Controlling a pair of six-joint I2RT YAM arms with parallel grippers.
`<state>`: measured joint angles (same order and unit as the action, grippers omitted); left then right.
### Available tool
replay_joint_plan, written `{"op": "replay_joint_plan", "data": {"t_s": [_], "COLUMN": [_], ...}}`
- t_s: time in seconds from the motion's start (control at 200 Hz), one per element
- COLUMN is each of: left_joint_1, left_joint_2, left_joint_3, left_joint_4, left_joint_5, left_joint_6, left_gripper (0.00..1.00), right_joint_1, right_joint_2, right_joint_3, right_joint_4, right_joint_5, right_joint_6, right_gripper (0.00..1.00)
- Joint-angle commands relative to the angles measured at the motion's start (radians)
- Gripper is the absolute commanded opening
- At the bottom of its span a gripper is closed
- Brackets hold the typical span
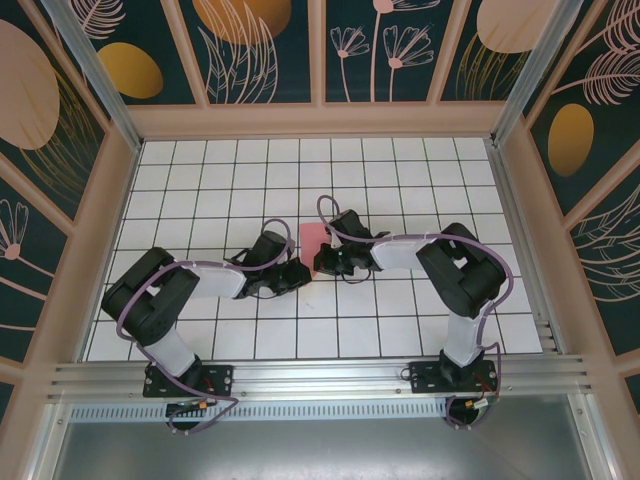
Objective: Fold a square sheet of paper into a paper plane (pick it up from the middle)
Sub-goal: Third fold the triangle at the center of the table.
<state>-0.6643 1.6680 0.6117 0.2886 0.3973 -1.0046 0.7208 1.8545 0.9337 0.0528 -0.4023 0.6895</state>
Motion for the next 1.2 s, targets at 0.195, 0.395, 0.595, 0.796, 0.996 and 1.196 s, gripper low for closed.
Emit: {"op": "replay_joint_plan", "data": {"t_s": [0.195, 0.395, 0.595, 0.796, 0.996, 1.196], "left_joint_1": [-0.008, -0.008, -0.008, -0.007, -0.008, -0.007], "left_joint_2": [0.040, 0.039, 0.040, 0.031, 0.026, 0.011], "left_joint_3": [0.003, -0.001, -0.022, -0.060, -0.081, -0.082], "left_joint_4": [-0.090, -0.112, -0.117, -0.101, -0.083, -0.087], "left_joint_5": [-0.057, -0.081, -0.083, -0.080, -0.074, -0.074], "left_joint_6": [0.022, 0.027, 0.029, 0.022, 0.018, 0.023], "left_gripper": [0.04, 0.03, 0.01, 0.00, 0.00, 0.00], "right_joint_1": [0.016, 0.022, -0.023, -0.099, -0.168, -0.254], "right_joint_2": [-0.045, 0.019, 0.045, 0.056, 0.087, 0.094], "right_joint_3": [-0.001, 0.011, 0.033, 0.055, 0.079, 0.105], "right_joint_4": [0.007, -0.024, -0.060, -0.063, -0.049, -0.026], "right_joint_5": [-0.068, -0.079, -0.050, -0.065, -0.081, -0.099], "right_joint_6": [-0.053, -0.086, -0.140, -0.189, -0.223, -0.231], "right_gripper": [0.04, 0.04, 0.04, 0.04, 0.04, 0.04]}}
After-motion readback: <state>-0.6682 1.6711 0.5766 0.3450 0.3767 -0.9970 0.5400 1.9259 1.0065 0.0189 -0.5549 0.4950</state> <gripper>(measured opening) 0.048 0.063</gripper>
